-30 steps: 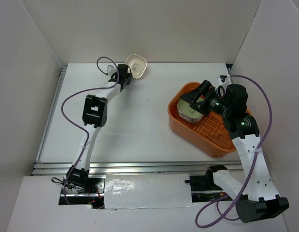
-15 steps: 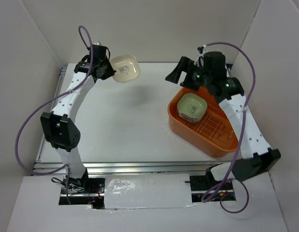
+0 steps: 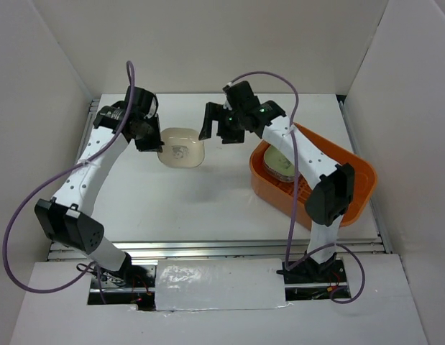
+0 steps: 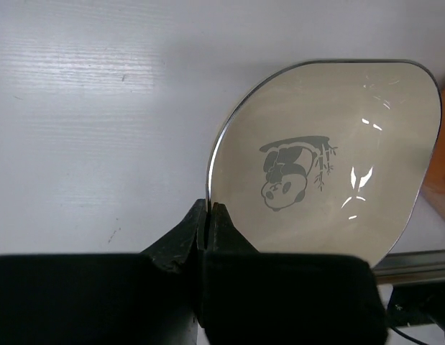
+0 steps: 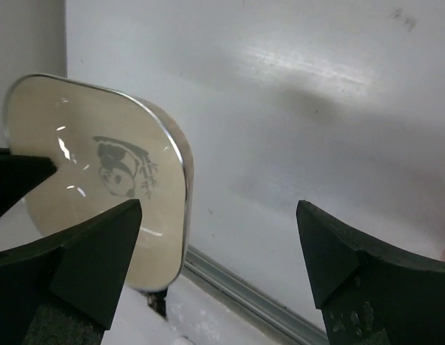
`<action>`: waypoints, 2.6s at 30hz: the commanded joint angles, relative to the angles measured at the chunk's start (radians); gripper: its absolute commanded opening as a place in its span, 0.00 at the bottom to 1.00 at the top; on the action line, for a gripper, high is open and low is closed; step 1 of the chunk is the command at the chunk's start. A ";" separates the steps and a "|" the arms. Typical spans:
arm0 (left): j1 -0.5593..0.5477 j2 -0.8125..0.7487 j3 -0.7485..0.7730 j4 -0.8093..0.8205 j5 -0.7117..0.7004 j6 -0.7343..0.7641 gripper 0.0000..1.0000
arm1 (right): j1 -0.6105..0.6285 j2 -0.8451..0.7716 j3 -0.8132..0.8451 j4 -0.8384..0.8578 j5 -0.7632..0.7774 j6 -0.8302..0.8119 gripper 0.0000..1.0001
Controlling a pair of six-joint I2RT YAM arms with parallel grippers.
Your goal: Place the plates into the plastic bin on the countertop
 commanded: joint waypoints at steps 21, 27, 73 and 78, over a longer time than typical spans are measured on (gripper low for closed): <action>0.087 -0.290 0.247 0.027 -0.214 -0.106 0.99 | -0.319 -0.424 -0.427 -0.030 0.278 0.181 0.00; 0.097 -0.288 0.103 0.074 -0.087 -0.102 0.99 | -0.615 -0.586 -0.613 -0.031 0.208 0.049 0.00; 0.107 -0.772 -0.273 -0.201 -0.455 -0.201 0.99 | -0.329 -1.300 -0.237 -0.642 0.514 -0.121 1.00; 0.101 -0.943 -0.232 -0.245 -0.450 -0.254 0.99 | -0.298 -1.328 -0.257 -0.640 0.506 -0.111 1.00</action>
